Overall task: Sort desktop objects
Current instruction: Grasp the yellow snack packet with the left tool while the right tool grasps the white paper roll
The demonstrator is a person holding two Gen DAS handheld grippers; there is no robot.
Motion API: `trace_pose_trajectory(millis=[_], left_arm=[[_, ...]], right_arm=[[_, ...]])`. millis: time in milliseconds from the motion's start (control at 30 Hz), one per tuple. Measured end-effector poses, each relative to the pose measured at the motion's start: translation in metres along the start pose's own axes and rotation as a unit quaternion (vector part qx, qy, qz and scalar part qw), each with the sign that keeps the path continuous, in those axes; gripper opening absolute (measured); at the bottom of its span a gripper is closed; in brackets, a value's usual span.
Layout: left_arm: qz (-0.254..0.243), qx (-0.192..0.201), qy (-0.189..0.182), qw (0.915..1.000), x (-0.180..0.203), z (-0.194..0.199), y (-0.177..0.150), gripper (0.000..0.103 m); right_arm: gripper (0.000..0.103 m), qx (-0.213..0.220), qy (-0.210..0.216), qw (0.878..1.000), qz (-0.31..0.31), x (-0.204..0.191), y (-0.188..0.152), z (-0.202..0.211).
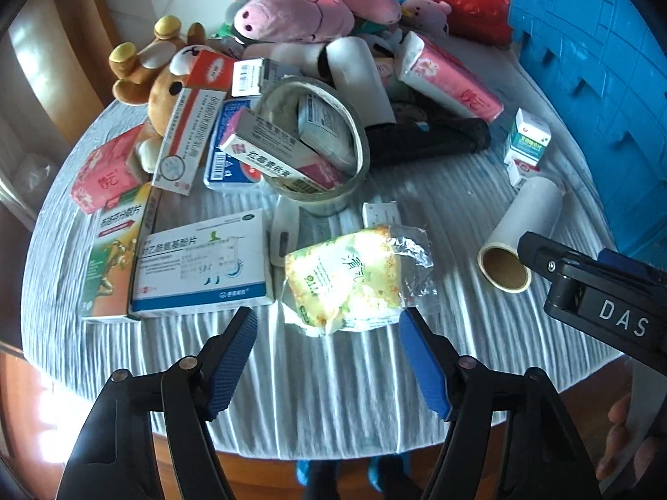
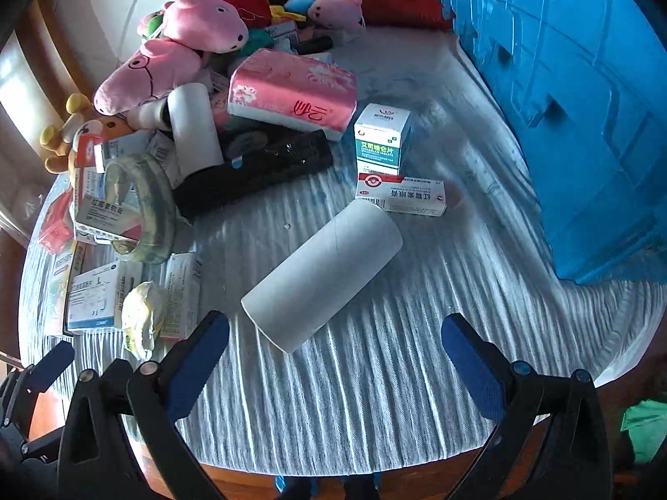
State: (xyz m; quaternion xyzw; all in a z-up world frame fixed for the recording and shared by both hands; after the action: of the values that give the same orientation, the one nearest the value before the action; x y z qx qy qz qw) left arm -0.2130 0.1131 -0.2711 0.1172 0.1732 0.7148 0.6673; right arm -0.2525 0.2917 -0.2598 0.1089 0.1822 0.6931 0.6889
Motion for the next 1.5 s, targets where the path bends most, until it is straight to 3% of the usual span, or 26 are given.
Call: trace_pose_trajectory(millis=[333, 533, 567, 633, 733, 1000, 1067, 1133, 1267, 1300, 1333, 1367, 1500], left_arm=[[-0.049, -0.013, -0.027, 0.9984, 0.0, -0.031, 0.022, 0.031], [-0.071, -0.01, -0.039, 0.9966, 0.007, -0.035, 0.03, 0.026], [-0.075, -0.01, -0.041, 0.9963, 0.008, -0.035, 0.031, 0.026], [-0.083, -0.009, -0.046, 0.9955, 0.01, -0.037, 0.034, 0.027], [-0.091, -0.008, -0.049, 0.9946, 0.012, -0.037, 0.036, 0.028], [-0.088, -0.007, -0.044, 0.9951, 0.017, -0.034, 0.036, 0.029], [-0.082, -0.009, -0.05, 0.9953, 0.018, -0.032, 0.036, 0.023], [-0.081, -0.009, -0.054, 0.9952, 0.019, -0.03, 0.035, 0.014], [-0.078, -0.009, -0.051, 0.9956, 0.022, -0.025, 0.035, 0.004], [-0.075, -0.009, -0.048, 0.996, 0.023, -0.024, 0.035, 0.004], [-0.073, -0.008, -0.045, 0.9963, 0.024, -0.024, 0.035, 0.004], [-0.07, -0.007, -0.04, 0.9967, 0.025, -0.023, 0.035, 0.004], [-0.06, -0.003, -0.021, 0.998, 0.028, -0.02, 0.037, 0.005]], right_arm=[[0.103, -0.018, -0.017, 0.999, -0.048, -0.01, 0.01, -0.032], [0.102, -0.024, -0.087, 0.995, -0.029, 0.01, 0.007, -0.031], [0.1, -0.025, -0.105, 0.994, -0.03, 0.017, 0.006, -0.029], [0.085, -0.029, -0.114, 0.992, -0.044, 0.029, 0.005, -0.026], [0.075, -0.034, -0.102, 0.993, -0.053, 0.035, 0.007, -0.025], [0.075, -0.024, -0.102, 0.994, -0.034, 0.031, 0.024, -0.023], [0.075, -0.038, -0.092, 0.995, -0.03, 0.032, 0.021, -0.036], [0.087, -0.048, -0.069, 0.996, -0.029, 0.031, 0.019, -0.041], [0.088, -0.044, -0.058, 0.997, -0.021, 0.029, 0.019, -0.036], [0.08, -0.042, -0.061, 0.997, -0.016, 0.028, 0.019, -0.034], [0.061, -0.037, -0.06, 0.997, -0.014, 0.028, 0.02, -0.031], [0.051, -0.033, -0.06, 0.998, -0.013, 0.028, 0.021, -0.027], [0.048, -0.029, -0.054, 0.998, -0.002, 0.028, 0.023, -0.02]])
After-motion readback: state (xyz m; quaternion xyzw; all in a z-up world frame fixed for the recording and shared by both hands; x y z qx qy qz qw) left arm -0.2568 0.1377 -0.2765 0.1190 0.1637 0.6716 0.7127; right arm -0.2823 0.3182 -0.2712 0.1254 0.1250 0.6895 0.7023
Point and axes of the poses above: each gripper's, at about its wrist camera, not at the fingertips, and z roughly against the way its jaws point, x to its right, y to its top, the point moved 5 cm from there along -z, roughly the way its jaws point, and after that the axes turned 3 degrees about -x, right-handed, at the moved point
